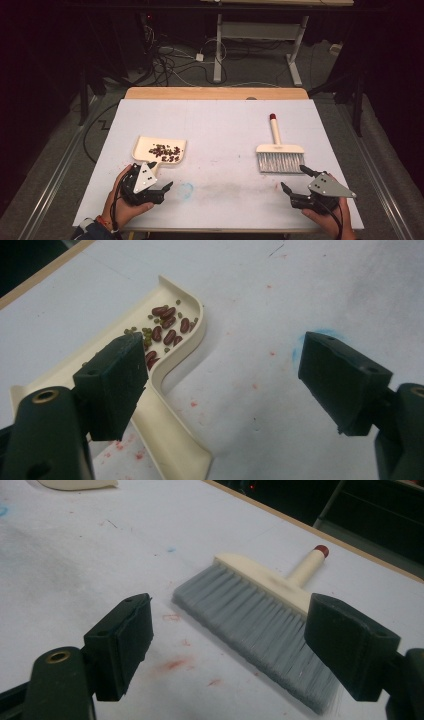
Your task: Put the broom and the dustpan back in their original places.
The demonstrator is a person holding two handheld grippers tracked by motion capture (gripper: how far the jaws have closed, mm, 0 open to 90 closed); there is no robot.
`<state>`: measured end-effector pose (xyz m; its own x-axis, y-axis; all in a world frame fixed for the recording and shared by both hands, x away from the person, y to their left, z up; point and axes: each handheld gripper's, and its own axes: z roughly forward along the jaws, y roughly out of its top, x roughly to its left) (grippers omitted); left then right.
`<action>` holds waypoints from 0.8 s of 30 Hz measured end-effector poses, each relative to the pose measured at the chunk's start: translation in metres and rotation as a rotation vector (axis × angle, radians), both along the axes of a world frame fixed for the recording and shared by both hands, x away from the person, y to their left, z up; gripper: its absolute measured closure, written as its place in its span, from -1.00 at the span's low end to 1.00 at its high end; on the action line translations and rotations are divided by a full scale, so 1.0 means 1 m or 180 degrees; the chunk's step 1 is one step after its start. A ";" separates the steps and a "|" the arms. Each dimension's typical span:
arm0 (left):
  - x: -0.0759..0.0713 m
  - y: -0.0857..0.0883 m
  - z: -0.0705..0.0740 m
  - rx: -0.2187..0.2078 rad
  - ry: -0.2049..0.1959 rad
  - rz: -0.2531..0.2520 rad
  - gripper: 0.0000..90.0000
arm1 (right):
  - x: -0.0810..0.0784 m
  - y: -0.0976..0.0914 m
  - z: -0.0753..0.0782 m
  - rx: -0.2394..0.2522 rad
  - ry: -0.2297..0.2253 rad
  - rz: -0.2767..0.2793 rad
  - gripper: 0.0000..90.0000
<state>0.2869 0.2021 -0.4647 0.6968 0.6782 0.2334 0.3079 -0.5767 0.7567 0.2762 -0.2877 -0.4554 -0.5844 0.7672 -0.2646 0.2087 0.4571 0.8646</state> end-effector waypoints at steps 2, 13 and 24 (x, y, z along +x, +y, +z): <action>0.000 -0.001 0.000 0.0008 0.0000 -0.0007 -0.56 | -0.001 0.000 0.000 0.0010 0.0002 0.0002 -0.56; -0.001 -0.001 0.000 0.0005 -0.0001 -0.0008 -0.56 | -0.001 0.001 0.001 -0.0003 -0.0007 0.0018 -0.56; 0.000 -0.001 0.000 0.0014 0.0007 -0.0009 -0.56 | -0.001 0.002 0.001 -0.0017 -0.0008 0.0015 -0.56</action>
<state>0.2872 0.2011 -0.4651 0.6991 0.6753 0.2350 0.3079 -0.5810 0.7534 0.2751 -0.2861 -0.4546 -0.5873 0.7630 -0.2702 0.2043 0.4628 0.8626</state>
